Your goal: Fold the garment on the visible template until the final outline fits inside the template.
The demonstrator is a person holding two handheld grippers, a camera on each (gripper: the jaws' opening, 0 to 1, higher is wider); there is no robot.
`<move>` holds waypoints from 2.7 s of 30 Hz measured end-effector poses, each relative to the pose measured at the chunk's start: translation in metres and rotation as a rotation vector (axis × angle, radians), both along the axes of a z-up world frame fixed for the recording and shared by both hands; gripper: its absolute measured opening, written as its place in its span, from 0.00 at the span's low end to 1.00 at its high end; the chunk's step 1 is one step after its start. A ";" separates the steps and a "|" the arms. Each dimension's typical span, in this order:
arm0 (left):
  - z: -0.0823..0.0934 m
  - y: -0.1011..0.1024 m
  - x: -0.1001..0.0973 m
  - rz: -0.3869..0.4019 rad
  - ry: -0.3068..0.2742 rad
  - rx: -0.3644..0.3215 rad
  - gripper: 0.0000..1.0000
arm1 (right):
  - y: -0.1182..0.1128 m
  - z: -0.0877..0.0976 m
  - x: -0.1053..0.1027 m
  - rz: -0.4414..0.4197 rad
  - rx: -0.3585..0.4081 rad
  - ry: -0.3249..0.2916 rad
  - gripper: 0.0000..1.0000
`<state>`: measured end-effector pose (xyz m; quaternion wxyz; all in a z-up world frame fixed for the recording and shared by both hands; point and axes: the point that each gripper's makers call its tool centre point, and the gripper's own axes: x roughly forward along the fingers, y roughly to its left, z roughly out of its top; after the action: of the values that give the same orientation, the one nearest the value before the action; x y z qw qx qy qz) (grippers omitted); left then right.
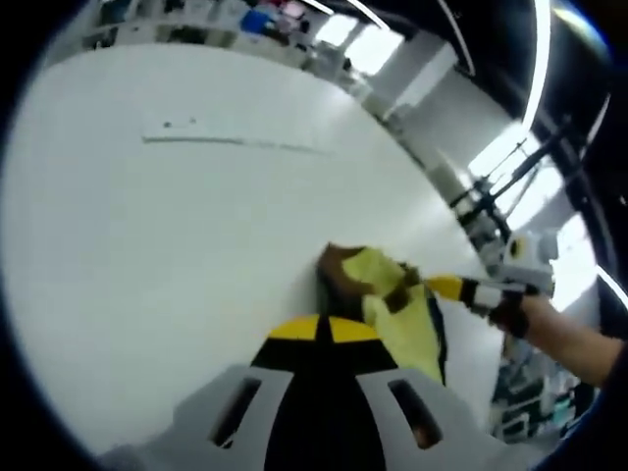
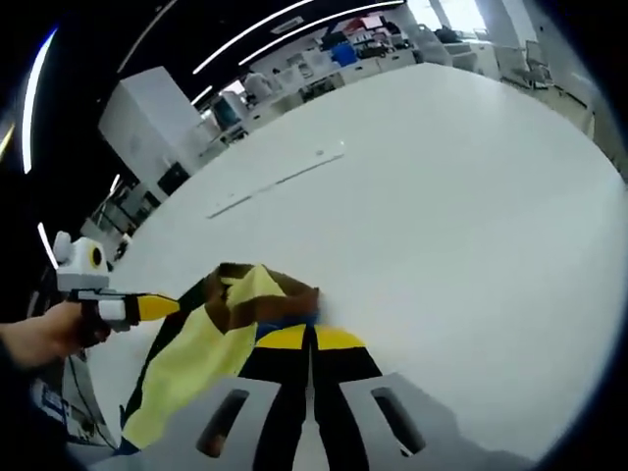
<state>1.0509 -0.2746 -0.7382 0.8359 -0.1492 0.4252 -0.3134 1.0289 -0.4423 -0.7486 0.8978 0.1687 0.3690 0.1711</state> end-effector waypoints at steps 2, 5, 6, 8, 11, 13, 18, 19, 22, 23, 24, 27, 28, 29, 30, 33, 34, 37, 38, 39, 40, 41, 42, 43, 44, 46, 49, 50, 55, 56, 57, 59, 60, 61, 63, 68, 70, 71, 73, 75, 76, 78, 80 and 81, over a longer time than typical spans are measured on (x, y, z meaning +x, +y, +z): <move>0.010 0.002 -0.002 -0.002 -0.047 0.008 0.00 | -0.001 0.012 0.000 -0.002 0.006 -0.036 0.01; 0.026 0.008 -0.003 0.029 -0.108 -0.008 0.00 | -0.001 0.032 0.000 -0.007 0.024 -0.099 0.01; 0.034 0.011 -0.005 0.044 -0.133 -0.012 0.00 | -0.001 0.040 -0.002 -0.008 0.020 -0.116 0.01; 0.045 0.016 -0.007 0.054 -0.173 -0.009 0.00 | 0.000 0.054 -0.004 -0.004 0.030 -0.148 0.01; 0.060 0.024 -0.012 0.065 -0.217 0.001 0.00 | 0.002 0.081 -0.008 0.003 0.028 -0.211 0.01; 0.082 0.031 -0.017 0.070 -0.281 0.006 0.00 | 0.005 0.100 -0.011 0.004 0.037 -0.255 0.01; 0.137 0.048 -0.031 0.077 -0.434 0.049 0.00 | 0.012 0.147 -0.021 0.018 0.039 -0.365 0.01; 0.146 0.050 -0.035 0.085 -0.457 0.052 0.00 | 0.012 0.158 -0.022 0.013 0.053 -0.389 0.01; 0.185 0.063 -0.052 0.114 -0.550 0.058 0.00 | 0.016 0.198 -0.034 0.017 0.078 -0.460 0.01; 0.193 0.067 -0.057 0.122 -0.566 0.061 0.00 | 0.017 0.209 -0.037 0.021 0.085 -0.480 0.01; 0.205 0.072 -0.064 0.131 -0.590 0.061 0.00 | 0.019 0.224 -0.041 0.025 0.088 -0.512 0.01; 0.232 0.079 -0.083 0.138 -0.642 0.057 0.00 | 0.026 0.257 -0.053 0.050 0.092 -0.580 0.01; 0.238 0.080 -0.088 0.134 -0.658 0.059 0.00 | 0.028 0.266 -0.056 0.058 0.090 -0.600 0.01; 0.249 0.082 -0.097 0.129 -0.688 0.067 0.00 | 0.032 0.279 -0.062 0.070 0.091 -0.629 0.01; 0.256 0.084 -0.103 0.125 -0.705 0.078 0.00 | 0.036 0.289 -0.067 0.082 0.096 -0.653 0.01; 0.284 0.091 -0.123 0.114 -0.784 0.125 0.00 | 0.047 0.328 -0.086 0.147 0.022 -0.801 0.01; 0.293 0.093 -0.128 0.119 -0.799 0.119 0.00 | 0.049 0.336 -0.091 0.154 -0.004 -0.819 0.01; 0.316 0.098 -0.141 0.145 -0.838 0.089 0.00 | 0.055 0.362 -0.109 0.158 0.020 -0.856 0.01; 0.326 0.100 -0.147 0.150 -0.859 0.093 0.00 | 0.055 0.373 -0.115 0.142 0.074 -0.869 0.01; 0.333 0.101 -0.152 0.153 -0.877 0.093 0.00 | 0.054 0.378 -0.119 0.129 0.097 -0.875 0.01; 0.343 0.102 -0.159 0.158 -0.898 0.089 0.00 | 0.052 0.382 -0.124 0.127 0.086 -0.879 0.01; 0.348 0.102 -0.164 0.160 -0.910 0.089 0.00 | 0.050 0.386 -0.127 0.129 0.074 -0.889 0.01; 0.356 0.102 -0.170 0.161 -0.929 0.085 0.00 | 0.049 0.393 -0.134 0.137 0.049 -0.910 0.01; 0.362 0.102 -0.174 0.161 -0.940 0.082 0.00 | 0.050 0.398 -0.140 0.139 0.049 -0.918 0.01; 0.369 0.103 -0.180 0.159 -0.959 0.090 0.00 | 0.050 0.405 -0.148 0.143 0.051 -0.936 0.01; 0.376 0.103 -0.185 0.155 -0.979 0.103 0.00 | 0.050 0.411 -0.154 0.144 0.054 -0.946 0.01; 0.402 0.106 -0.202 0.145 -1.053 0.133 0.00 | 0.051 0.433 -0.175 0.155 0.037 -0.999 0.01; 0.408 0.106 -0.207 0.147 -1.067 0.130 0.00 | 0.051 0.439 -0.180 0.155 0.044 -1.010 0.01; 0.431 0.109 -0.231 0.146 -1.122 0.150 0.00 | 0.050 0.463 -0.208 0.167 0.048 -1.060 0.01; 0.433 0.108 -0.237 0.141 -1.135 0.177 0.00 | 0.049 0.466 -0.214 0.169 0.057 -1.061 0.01; 0.434 0.107 -0.242 0.139 -1.143 0.180 0.00 | 0.048 0.468 -0.218 0.170 0.053 -1.064 0.01; 0.437 0.106 -0.251 0.137 -1.147 0.177 0.00 | 0.047 0.469 -0.227 0.176 0.045 -1.065 0.01; 0.438 0.106 -0.256 0.135 -1.154 0.185 0.00 | 0.046 0.469 -0.232 0.178 0.045 -1.065 0.01; 0.440 0.106 -0.260 0.134 -1.159 0.186 0.00 | 0.047 0.469 -0.235 0.180 0.043 -1.065 0.01; 0.443 0.106 -0.268 0.136 -1.160 0.173 0.00 | 0.047 0.470 -0.242 0.188 0.047 -1.062 0.01; 0.449 0.109 -0.287 0.144 -1.175 0.175 0.00 | 0.051 0.476 -0.256 0.210 0.061 -1.068 0.01; 0.450 0.110 -0.293 0.151 -1.176 0.171 0.00 | 0.052 0.477 -0.260 0.219 0.062 -1.069 0.01; 0.450 0.111 -0.299 0.153 -1.176 0.174 0.00 | 0.053 0.478 -0.265 0.223 0.070 -1.073 0.01; 0.449 0.112 -0.305 0.150 -1.175 0.187 0.00 | 0.055 0.480 -0.269 0.230 0.094 -1.069 0.01; 0.449 0.112 -0.311 0.142 -1.178 0.196 0.00 | 0.055 0.481 -0.273 0.233 0.103 -1.067 0.01; 0.449 0.112 -0.314 0.143 -1.175 0.194 0.00 | 0.055 0.481 -0.276 0.237 0.103 -1.064 0.01; 0.449 0.111 -0.320 0.139 -1.171 0.198 0.00 | 0.055 0.483 -0.281 0.245 0.095 -1.064 0.01; 0.449 0.110 -0.324 0.123 -1.178 0.243 0.00 | 0.056 0.485 -0.285 0.250 0.090 -1.062 0.01; 0.450 0.109 -0.326 0.122 -1.178 0.243 0.00 | 0.055 0.486 -0.287 0.251 0.089 -1.062 0.01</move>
<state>0.7245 -0.1653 -0.2887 0.9582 0.1218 -0.0859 -0.2442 0.7422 -0.3870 -0.2629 0.9254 0.0515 -0.1254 0.3539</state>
